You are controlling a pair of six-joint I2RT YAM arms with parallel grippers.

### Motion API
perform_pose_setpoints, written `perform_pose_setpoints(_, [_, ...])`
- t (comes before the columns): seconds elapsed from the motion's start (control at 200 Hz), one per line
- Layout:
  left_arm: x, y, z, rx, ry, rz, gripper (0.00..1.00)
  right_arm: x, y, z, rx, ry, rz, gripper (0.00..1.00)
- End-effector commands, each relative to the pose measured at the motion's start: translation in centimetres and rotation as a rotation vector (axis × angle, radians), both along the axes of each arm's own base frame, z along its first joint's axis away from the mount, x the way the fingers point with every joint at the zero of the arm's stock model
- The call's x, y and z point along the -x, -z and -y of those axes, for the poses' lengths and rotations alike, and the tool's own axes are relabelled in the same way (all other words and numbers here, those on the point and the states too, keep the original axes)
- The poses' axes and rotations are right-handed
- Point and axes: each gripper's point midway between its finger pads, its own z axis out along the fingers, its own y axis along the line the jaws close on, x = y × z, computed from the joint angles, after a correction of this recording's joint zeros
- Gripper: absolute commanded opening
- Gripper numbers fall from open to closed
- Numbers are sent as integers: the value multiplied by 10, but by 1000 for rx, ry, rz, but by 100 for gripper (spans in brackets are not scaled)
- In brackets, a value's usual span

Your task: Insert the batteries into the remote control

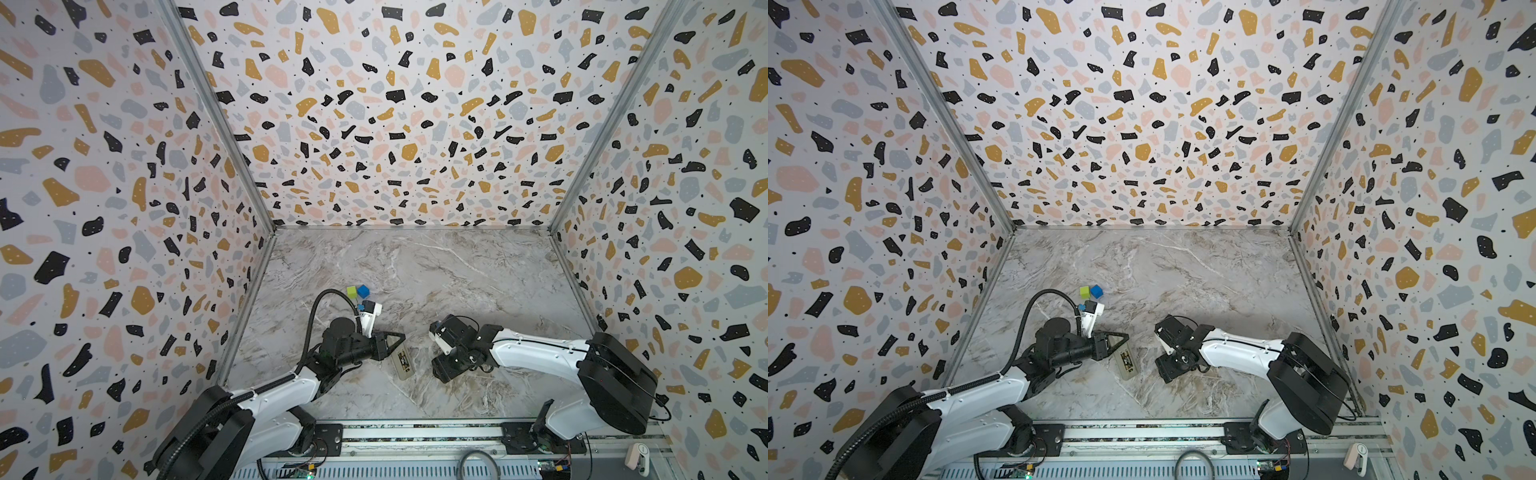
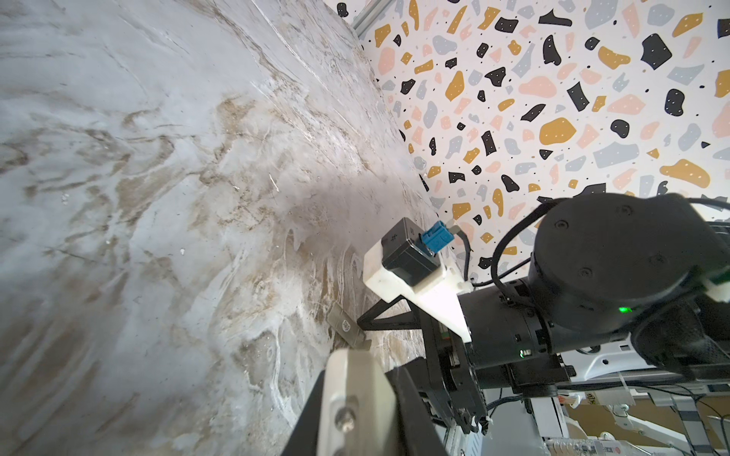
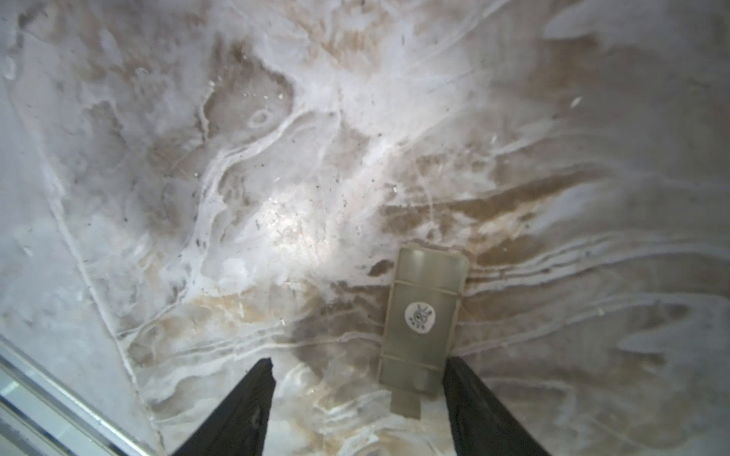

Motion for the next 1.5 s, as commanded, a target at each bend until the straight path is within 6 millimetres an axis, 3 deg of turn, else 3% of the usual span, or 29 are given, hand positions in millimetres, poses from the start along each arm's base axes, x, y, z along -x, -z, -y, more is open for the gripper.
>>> perform_pose_setpoints(0.0, [-7,-26,6,50,0,78,0,1,-4,11,54,49,10,69])
perform_pose_setpoints(0.155, [-8,-24,6,47,-1,75,0,-16,-17,16,121,71,76,66])
perform_pose_setpoints(0.28, [-7,-23,5,42,-2,74,0,-25,-25,8,116,68,102,64])
perform_pose_setpoints(0.851, [-7,-22,5,29,5,80,0,-21,-5,2,101,55,60,52])
perform_pose_setpoints(1.231, [-7,-23,6,30,5,81,0,-17,9,9,126,52,41,49])
perform_pose_setpoints(1.497, [-6,-21,4,28,0,77,0,-19,8,9,131,55,52,48])
